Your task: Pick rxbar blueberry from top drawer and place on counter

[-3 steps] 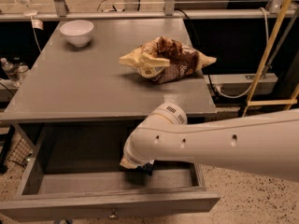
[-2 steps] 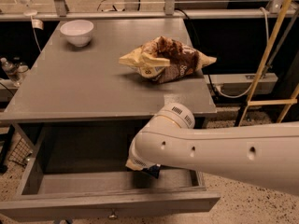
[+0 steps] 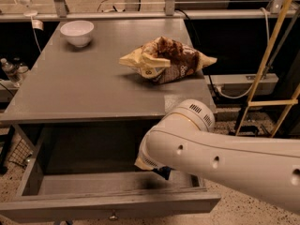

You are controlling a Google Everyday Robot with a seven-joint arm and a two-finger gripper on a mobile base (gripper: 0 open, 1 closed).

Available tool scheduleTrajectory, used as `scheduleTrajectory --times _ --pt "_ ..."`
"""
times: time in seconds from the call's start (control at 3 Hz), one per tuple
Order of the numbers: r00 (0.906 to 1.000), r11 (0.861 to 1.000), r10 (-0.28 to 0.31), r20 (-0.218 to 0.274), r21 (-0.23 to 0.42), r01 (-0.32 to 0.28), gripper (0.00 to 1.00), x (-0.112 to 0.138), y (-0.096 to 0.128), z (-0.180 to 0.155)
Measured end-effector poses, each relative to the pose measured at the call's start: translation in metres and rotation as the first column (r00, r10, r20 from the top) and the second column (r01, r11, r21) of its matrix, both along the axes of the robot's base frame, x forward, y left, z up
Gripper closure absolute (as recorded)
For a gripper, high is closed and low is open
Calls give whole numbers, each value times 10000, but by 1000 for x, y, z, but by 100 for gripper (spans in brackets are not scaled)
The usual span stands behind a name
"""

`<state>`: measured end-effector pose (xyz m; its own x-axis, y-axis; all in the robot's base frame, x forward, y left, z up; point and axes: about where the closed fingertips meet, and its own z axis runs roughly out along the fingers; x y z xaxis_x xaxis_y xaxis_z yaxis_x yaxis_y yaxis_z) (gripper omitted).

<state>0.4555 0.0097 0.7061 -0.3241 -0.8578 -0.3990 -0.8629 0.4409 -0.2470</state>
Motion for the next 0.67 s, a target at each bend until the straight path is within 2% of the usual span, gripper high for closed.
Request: scheduleTrajectory --times 0.33,0.67 --pt "9994 9993 256 223 -292 -249 100 -17 8 27" --pt "9982 9967 256 542 -778 -213 100 -30 10 55"
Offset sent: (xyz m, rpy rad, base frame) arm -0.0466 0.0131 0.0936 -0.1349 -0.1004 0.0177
